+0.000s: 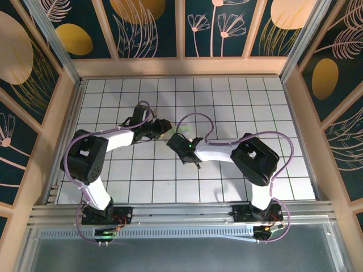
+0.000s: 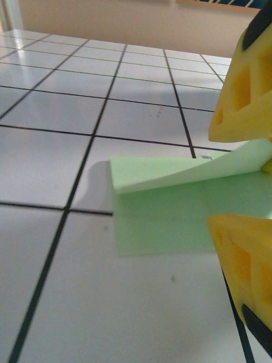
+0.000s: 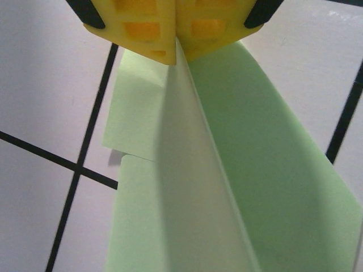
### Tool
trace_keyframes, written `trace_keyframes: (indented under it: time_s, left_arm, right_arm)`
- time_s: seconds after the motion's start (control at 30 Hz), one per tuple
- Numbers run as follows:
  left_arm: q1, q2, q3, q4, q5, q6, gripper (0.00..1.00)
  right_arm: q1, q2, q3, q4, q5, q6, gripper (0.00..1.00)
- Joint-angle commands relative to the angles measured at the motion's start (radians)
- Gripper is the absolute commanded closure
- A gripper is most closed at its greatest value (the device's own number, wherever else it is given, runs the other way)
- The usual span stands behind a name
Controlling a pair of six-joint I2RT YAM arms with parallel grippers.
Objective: Fold a paper plane with a square sheet of paper (fold left side to right side)
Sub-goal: Fourth fold the wing at the center of the table.
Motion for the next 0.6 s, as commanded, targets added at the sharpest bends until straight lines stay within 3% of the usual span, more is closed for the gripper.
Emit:
trace_keyframes:
  time_s: [0.0,0.33,0.57]
  left_arm:
    - [0.046,-0.076,-0.026,-0.06,0.008,0.053,0.61]
    - [0.062,-0.115,-0.089,-0.075,0.117,0.105,0.61]
    - [-0.004,-0.083,-0.08,-0.079,0.149,0.108,0.61]
  right_arm:
    - [-0.039,-0.025,-0.055,0.049,-0.124,0.012,1.0]
    - [-0.185,-0.094,-0.161,0.174,-0.542,-0.03,1.0]
    - [-0.264,-0.086,-0.2,0.213,-0.713,-0.047,1.0]
